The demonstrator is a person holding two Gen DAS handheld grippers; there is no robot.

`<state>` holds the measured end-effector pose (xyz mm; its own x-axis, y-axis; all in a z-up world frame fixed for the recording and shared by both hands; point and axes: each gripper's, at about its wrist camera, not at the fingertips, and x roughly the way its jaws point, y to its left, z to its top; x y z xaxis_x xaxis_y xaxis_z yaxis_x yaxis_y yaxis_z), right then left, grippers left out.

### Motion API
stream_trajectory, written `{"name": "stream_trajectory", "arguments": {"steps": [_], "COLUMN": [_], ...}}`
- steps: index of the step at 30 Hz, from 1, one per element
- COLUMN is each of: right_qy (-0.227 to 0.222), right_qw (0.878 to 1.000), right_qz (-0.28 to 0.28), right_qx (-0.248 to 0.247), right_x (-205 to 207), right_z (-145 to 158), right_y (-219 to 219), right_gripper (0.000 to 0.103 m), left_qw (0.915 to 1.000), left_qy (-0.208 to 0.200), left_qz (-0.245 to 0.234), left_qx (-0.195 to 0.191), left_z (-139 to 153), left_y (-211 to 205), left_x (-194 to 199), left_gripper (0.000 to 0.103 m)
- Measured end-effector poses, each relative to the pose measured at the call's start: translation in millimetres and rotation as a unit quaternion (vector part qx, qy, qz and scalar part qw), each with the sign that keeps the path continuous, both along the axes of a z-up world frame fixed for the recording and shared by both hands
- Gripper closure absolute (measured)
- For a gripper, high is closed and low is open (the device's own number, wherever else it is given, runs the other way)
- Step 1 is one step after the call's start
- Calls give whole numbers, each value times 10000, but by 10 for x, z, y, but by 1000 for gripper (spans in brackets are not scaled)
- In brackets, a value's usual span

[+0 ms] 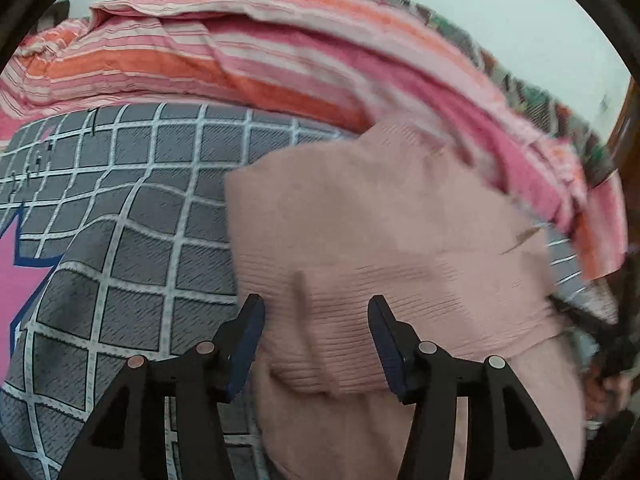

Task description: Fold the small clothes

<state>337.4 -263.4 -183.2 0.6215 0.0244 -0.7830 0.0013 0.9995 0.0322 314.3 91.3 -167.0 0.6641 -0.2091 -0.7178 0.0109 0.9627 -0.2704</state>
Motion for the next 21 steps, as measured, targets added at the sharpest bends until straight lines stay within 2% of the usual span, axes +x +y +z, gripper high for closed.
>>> {"name": "stream_trajectory", "arguments": {"steps": [2,3,4,12,18,21], "right_qy": [-4,0,-11,-149,-145,-142], "right_qw": [10000,9999,9998,9950,9953,9953], "right_qz": [-8,-11,-29,-4,-56,-55], "right_qx": [-47,-102,-173,-985,-954,-953], "right_x": [12,14,13,-11,-2,-5], "right_z": [-9,-10,-18,-27,-26,-29], "right_y": [-5,6,24,241,185,184], "right_gripper": [87,86,86,81,76,76], "left_qw": [9997,9995,9994,9997,10000,9998], "left_qy": [-70,-56,21,-49,-77,-131], "left_qz": [31,39,26,10,47,86], "left_qx": [224,305,350,227,-1,-110], "left_z": [-32,-57,-91,-107,-125,-123], "left_y": [-47,-67,-76,-51,8,48], "left_x": [-15,-6,13,15,18,0], "left_gripper": [48,41,40,41,41,46]}}
